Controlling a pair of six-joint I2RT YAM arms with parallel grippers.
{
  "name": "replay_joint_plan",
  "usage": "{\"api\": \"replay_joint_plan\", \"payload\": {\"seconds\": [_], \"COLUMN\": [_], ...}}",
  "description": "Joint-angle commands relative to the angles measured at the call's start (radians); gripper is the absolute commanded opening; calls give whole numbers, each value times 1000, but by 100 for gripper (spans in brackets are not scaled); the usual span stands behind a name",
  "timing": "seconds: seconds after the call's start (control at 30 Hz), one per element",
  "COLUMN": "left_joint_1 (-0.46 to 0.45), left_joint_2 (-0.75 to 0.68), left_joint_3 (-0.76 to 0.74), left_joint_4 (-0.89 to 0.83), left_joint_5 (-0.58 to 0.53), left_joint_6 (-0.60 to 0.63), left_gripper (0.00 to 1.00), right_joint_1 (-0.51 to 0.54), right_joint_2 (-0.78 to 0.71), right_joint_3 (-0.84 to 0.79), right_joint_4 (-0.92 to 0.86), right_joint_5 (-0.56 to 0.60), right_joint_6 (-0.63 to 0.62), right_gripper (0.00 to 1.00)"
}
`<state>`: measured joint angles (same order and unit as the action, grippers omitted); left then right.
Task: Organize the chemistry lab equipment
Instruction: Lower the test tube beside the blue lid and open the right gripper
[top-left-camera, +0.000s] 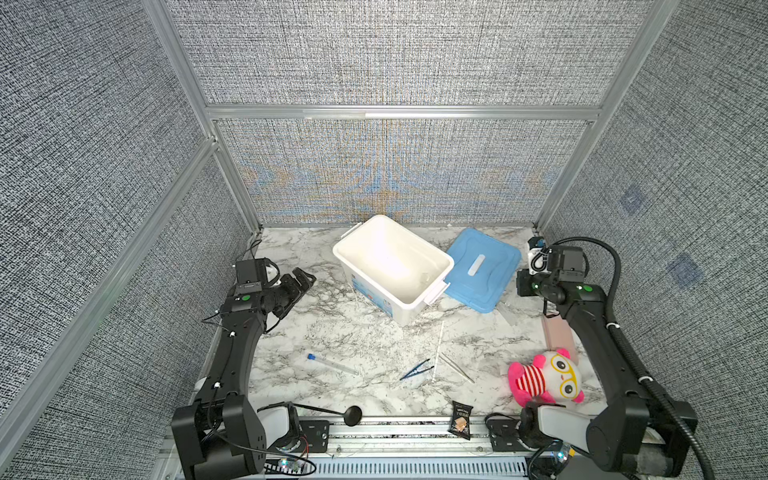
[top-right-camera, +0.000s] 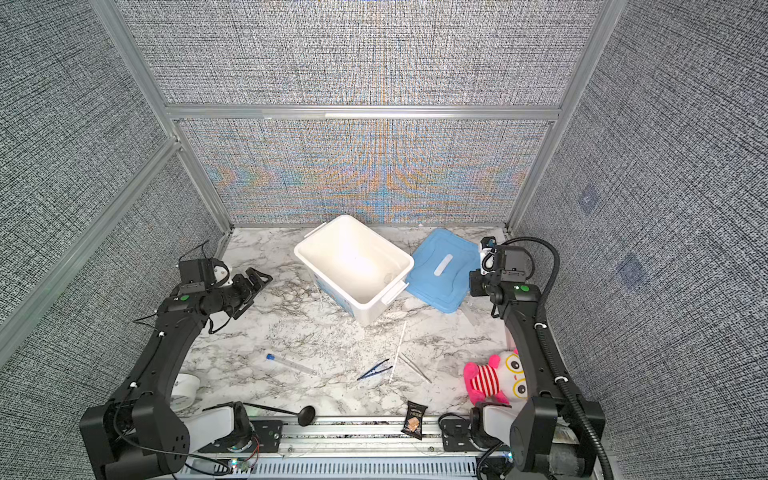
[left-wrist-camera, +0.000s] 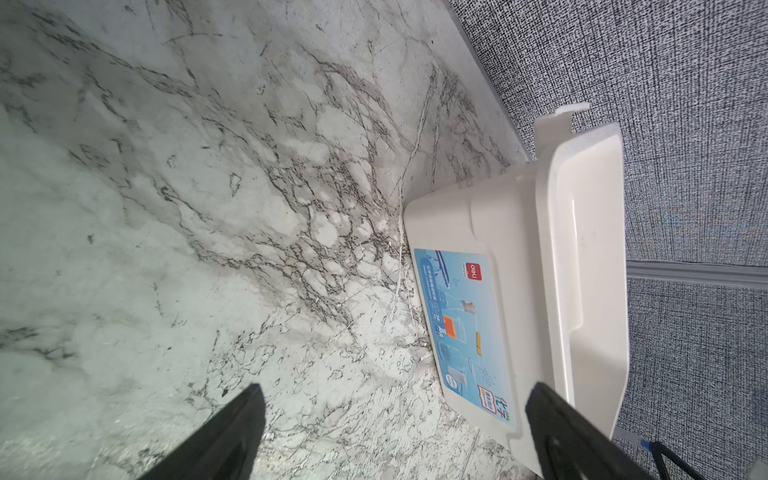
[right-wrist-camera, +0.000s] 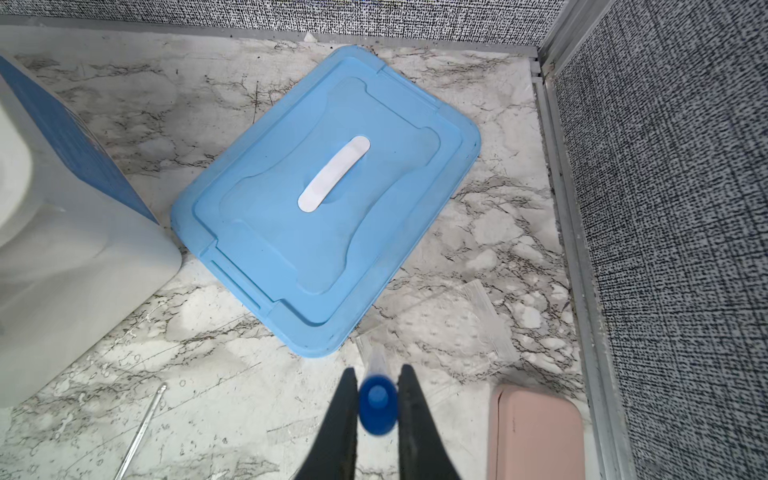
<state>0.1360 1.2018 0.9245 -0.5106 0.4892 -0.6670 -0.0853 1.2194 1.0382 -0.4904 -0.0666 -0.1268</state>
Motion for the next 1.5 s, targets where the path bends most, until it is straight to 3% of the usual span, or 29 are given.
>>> {"api": "replay_joint_plan", "payload": {"seconds": [0.0,1.47], "left_joint_1": [1,1], "left_joint_2": [-2,10], "left_joint_3": [2,-15], "left_joint_4": [6,17], "left_joint_5": [-1,7], "left_joint_6": [17,0], "left_gripper": [99,99], "right_joint_1": [-2,-12], "right_joint_2": [1,12], "right_joint_3": [0,-36], "right_joint_4": [25,78], "right_joint_5": [-30,-48], "right_joint_6": [-1,-15], "right_gripper": [15,16]}}
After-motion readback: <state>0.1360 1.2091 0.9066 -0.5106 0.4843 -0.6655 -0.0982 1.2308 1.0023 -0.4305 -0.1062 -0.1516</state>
